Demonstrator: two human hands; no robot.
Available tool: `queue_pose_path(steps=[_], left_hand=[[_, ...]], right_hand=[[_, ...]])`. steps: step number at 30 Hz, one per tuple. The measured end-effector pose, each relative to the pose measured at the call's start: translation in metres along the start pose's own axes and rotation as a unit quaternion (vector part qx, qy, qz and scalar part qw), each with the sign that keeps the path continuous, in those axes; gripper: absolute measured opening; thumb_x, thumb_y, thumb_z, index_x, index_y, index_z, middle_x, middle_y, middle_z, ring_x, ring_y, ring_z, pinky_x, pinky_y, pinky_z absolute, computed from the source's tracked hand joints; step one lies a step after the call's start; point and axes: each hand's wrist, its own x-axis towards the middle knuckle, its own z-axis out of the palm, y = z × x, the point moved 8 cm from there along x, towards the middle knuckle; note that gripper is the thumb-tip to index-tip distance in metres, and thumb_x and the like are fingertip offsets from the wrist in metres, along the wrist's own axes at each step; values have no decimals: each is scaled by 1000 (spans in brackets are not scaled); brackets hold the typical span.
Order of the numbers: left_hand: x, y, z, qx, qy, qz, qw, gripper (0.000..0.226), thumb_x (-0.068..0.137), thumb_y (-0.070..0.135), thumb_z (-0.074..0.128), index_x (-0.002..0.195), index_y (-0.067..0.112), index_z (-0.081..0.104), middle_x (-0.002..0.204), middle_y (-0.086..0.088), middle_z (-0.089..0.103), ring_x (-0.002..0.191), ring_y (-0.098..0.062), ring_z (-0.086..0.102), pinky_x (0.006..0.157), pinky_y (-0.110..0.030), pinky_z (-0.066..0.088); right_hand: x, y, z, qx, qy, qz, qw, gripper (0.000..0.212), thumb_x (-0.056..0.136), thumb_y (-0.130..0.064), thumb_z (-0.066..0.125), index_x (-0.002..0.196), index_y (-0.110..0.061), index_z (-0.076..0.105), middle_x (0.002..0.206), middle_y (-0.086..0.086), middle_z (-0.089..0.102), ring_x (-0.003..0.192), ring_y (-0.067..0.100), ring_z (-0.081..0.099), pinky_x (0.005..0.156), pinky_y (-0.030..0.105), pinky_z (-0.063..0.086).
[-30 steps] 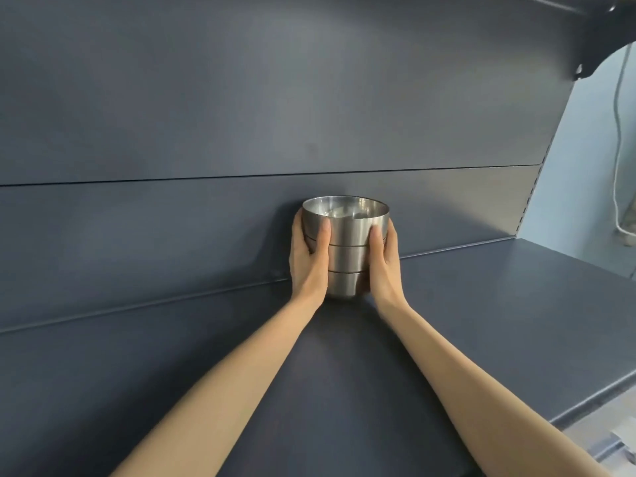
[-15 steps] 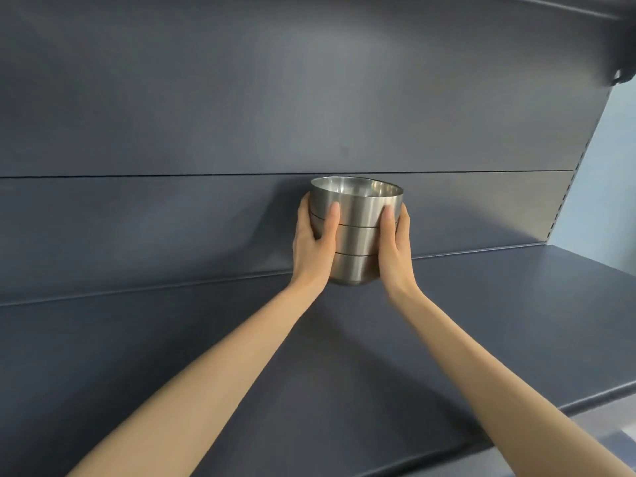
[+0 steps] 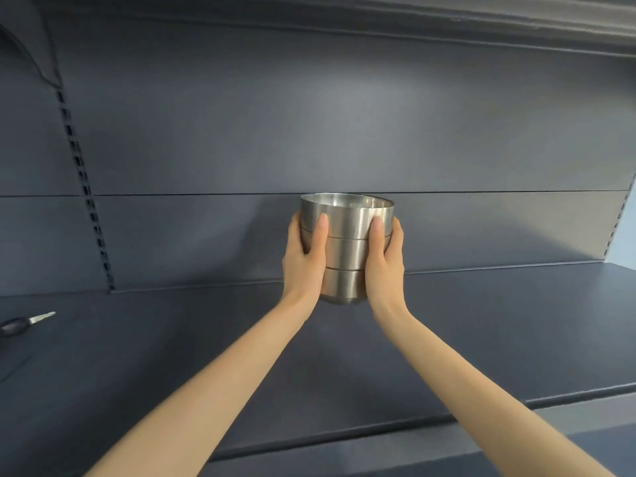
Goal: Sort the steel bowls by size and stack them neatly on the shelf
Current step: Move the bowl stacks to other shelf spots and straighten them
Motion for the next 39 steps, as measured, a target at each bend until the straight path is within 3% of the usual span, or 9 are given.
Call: queue_pose_path(steps=[6, 16, 18, 21, 26, 28, 30, 35, 39], left_hand=[[-9, 17, -97, 11, 23, 16, 1000, 45, 93, 54, 48, 134, 37, 46, 119, 27, 57, 113, 7, 52, 100, -25, 40], [-28, 55, -261, 38, 55, 37, 997, 55, 89, 59, 45, 138, 34, 43, 124, 27, 55, 109, 17, 47, 88, -10, 34], [-35, 61, -297, 44, 67, 40, 996, 60, 85, 63, 45, 138, 34, 44, 125, 23, 57, 114, 11, 50, 93, -16, 37], [-46, 72, -353, 64, 86, 51, 993, 61, 81, 66, 46, 133, 35, 48, 120, 23, 60, 110, 9, 54, 93, -16, 41], [-59, 81, -449, 86, 137, 48, 986, 66, 78, 68, 45, 135, 35, 45, 119, 24, 60, 109, 7, 55, 93, -19, 42], [-62, 82, -485, 97, 158, 49, 981, 68, 80, 72, 44, 138, 36, 42, 122, 22, 59, 113, 4, 54, 97, -22, 42], [-65, 81, -520, 109, 178, 46, 977, 65, 82, 73, 43, 138, 38, 42, 122, 22, 60, 113, 5, 55, 96, -21, 42], [-67, 76, -603, 122, 220, 31, 967, 56, 86, 70, 41, 135, 42, 41, 113, 34, 57, 98, 25, 51, 84, -6, 38], [-57, 64, -657, 137, 242, 5, 961, 45, 96, 53, 35, 138, 48, 18, 103, 49, 33, 82, 40, 35, 74, 9, 26]], right_hand=[[-46, -15, 83, 20, -39, -1, 999, 83, 73, -80, 36, 142, -34, 32, 136, -18, 51, 127, 5, 47, 110, 39, 37], [-128, -50, 225, 56, -94, -9, 994, 78, 81, -76, 36, 147, -35, 25, 145, -20, 41, 135, 3, 36, 113, 32, 31], [-146, -57, 255, 66, -109, -8, 992, 72, 86, -72, 37, 146, -35, 26, 142, -23, 43, 133, -1, 38, 109, 26, 32], [-174, -62, 302, 86, -136, 0, 987, 55, 94, -59, 36, 144, -40, 23, 125, -43, 39, 113, -28, 35, 93, 7, 31], [-218, -68, 388, 116, -193, 20, 974, 66, 95, -56, 34, 152, -33, 8, 134, -40, 22, 122, -15, 21, 101, 13, 17], [-232, -69, 422, 120, -218, 6, 969, 61, 95, -55, 35, 149, -37, 12, 133, -45, 23, 118, -27, 24, 97, 2, 18], [-244, -69, 457, 123, -240, 0, 963, 47, 96, -52, 36, 139, -44, 19, 111, -55, 29, 98, -40, 29, 85, -5, 26], [-273, -66, 545, 143, -308, -11, 941, 36, 95, -59, 38, 128, -47, 38, 121, -31, 52, 109, -18, 49, 94, 12, 40], [-286, -55, 608, 153, -337, -9, 929, 87, 75, -82, 40, 145, -32, 26, 144, -15, 43, 133, 5, 41, 112, 41, 35]])
